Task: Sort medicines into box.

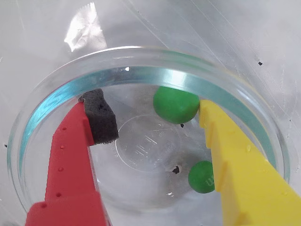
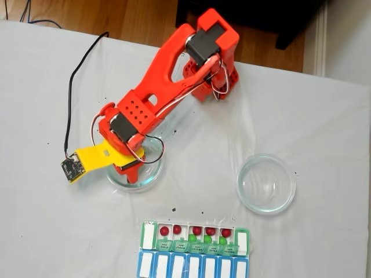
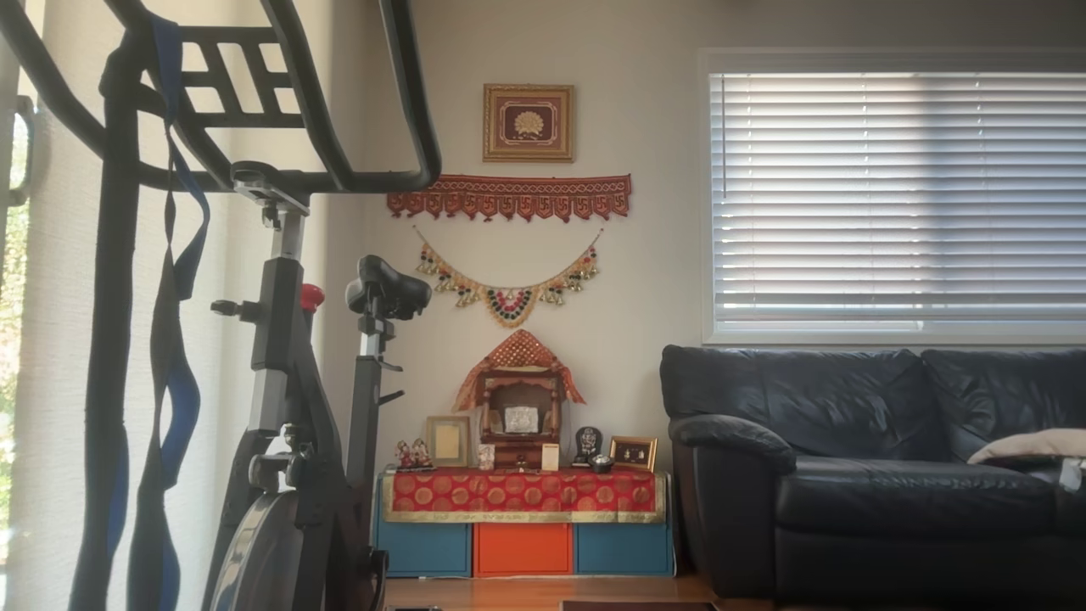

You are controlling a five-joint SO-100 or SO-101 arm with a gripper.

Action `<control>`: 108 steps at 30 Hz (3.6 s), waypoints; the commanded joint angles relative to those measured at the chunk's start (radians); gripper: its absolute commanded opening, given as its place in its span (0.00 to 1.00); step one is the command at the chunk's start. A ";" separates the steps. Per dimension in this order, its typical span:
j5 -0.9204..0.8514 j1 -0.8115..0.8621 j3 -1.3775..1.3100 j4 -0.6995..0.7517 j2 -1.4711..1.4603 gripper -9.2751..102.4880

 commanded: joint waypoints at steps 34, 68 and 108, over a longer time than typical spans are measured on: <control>-0.005 0.026 0.118 -0.189 0.051 0.21; -0.048 0.031 0.072 -0.089 0.109 0.10; 0.545 -0.422 -0.630 0.655 0.097 0.09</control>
